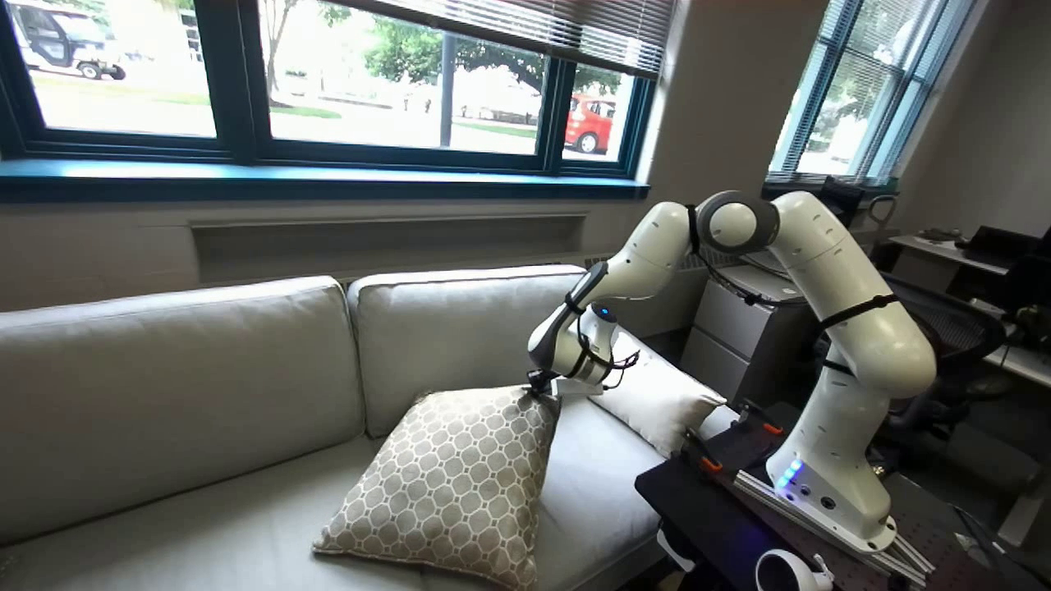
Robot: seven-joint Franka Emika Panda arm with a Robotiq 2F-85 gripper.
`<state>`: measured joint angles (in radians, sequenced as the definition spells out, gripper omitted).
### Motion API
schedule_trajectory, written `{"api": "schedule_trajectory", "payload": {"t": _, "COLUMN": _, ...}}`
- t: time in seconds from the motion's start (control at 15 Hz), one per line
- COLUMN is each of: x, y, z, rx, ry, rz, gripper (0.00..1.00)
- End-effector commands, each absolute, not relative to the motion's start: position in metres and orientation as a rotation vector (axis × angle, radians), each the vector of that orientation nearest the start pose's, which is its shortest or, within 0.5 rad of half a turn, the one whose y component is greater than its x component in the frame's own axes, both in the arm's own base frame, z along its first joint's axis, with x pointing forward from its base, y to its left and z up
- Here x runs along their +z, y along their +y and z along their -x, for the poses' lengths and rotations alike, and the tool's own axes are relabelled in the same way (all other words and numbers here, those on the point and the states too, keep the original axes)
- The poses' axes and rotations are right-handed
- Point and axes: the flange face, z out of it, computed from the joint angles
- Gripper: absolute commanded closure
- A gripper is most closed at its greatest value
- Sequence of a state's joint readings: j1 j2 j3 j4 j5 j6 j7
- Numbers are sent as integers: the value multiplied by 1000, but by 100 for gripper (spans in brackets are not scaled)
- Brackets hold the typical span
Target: Set the two pillows against the armrest
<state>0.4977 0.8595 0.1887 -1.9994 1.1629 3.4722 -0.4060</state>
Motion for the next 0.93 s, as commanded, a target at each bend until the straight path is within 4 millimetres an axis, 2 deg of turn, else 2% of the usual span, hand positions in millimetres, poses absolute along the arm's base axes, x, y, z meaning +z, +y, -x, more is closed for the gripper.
{"api": "schedule_trajectory", "payload": {"t": 0.0, "x": 125, "y": 200, "z": -474, "rx": -726, "ry": 578, "rz": 2935, "gripper": 99}}
{"api": "schedule_trajectory", "payload": {"t": 0.4, "x": 171, "y": 96, "z": -464, "rx": -848, "ry": 970, "rz": 2907, "gripper": 99}}
{"api": "schedule_trajectory", "payload": {"t": 0.67, "x": 206, "y": 20, "z": -460, "rx": -910, "ry": 1242, "rz": 2815, "gripper": 99}}
{"api": "schedule_trajectory", "payload": {"t": 0.8, "x": 223, "y": -17, "z": -448, "rx": -968, "ry": 1370, "rz": 2768, "gripper": 99}}
{"api": "schedule_trajectory", "payload": {"t": 0.87, "x": 229, "y": -36, "z": -451, "rx": -968, "ry": 1441, "rz": 2729, "gripper": 99}}
